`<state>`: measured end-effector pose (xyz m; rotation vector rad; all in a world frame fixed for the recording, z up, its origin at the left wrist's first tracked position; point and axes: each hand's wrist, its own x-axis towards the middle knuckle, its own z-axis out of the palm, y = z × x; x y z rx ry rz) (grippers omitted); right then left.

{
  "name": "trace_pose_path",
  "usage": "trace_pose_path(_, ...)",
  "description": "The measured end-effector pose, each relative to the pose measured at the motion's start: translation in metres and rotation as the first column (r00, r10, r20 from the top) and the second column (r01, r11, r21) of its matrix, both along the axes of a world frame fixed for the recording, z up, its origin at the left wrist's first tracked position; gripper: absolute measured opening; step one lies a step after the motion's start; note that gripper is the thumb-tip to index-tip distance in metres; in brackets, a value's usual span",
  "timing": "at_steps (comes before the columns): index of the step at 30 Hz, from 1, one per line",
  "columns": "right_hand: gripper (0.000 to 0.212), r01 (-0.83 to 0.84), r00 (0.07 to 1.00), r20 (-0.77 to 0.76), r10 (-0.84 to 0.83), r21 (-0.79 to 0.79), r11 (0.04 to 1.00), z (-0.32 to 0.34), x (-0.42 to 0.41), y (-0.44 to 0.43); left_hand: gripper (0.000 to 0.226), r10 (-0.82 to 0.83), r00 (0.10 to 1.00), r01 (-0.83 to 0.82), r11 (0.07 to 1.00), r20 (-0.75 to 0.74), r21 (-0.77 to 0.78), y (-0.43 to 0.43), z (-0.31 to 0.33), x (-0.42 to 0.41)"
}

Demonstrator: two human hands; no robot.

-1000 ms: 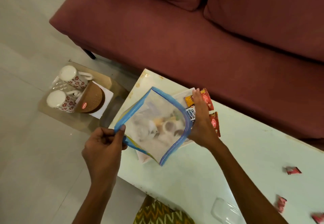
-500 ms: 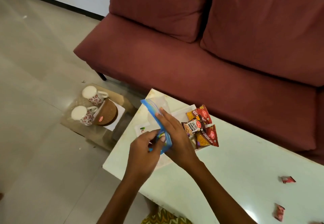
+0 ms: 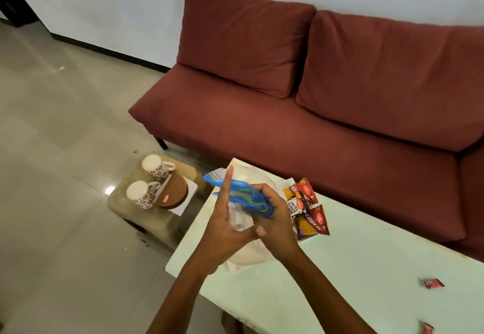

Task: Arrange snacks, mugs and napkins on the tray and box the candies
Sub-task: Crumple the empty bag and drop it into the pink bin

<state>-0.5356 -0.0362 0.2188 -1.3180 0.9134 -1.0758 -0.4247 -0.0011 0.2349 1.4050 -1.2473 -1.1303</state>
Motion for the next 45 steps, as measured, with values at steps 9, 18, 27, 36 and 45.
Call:
trace_pose_path(9, 0.06, -0.156, 0.942, -0.314, 0.121, -0.087, 0.984, 0.037, -0.001, 0.017, 0.026, 0.375, 0.918, -0.386, 0.919, -0.128, -0.079, -0.007, 0.027, 0.002)
trace_pose_path(18, 0.125, -0.069, 0.873, -0.476, -0.109, -0.341, 0.938, 0.059, -0.007, 0.015, 0.028, 0.478, 0.835, -0.513, 0.855, -0.273, -0.073, -0.019, 0.052, 0.033)
trace_pose_path(27, 0.077, -0.006, 0.961, -0.263, -0.089, -0.342, 0.94, 0.068, 0.029, 0.017, 0.07, 0.073, 0.974, -0.06, 0.996, -0.213, 0.067, -0.008, 0.065, 0.032)
trace_pose_path(36, 0.033, 0.175, 0.867, -0.343, -0.361, -0.468, 0.866, 0.063, 0.027, 0.031, 0.049, 0.052, 0.764, 0.234, 0.906, -0.643, 0.352, 0.001, 0.068, 0.042)
trace_pose_path(45, 0.05, 0.069, 0.773, -0.525, -0.356, -0.488, 0.87, 0.057, 0.001, 0.061, 0.037, 0.146, 0.84, -0.005, 0.965, -0.522, 0.262, 0.01, 0.066, -0.016)
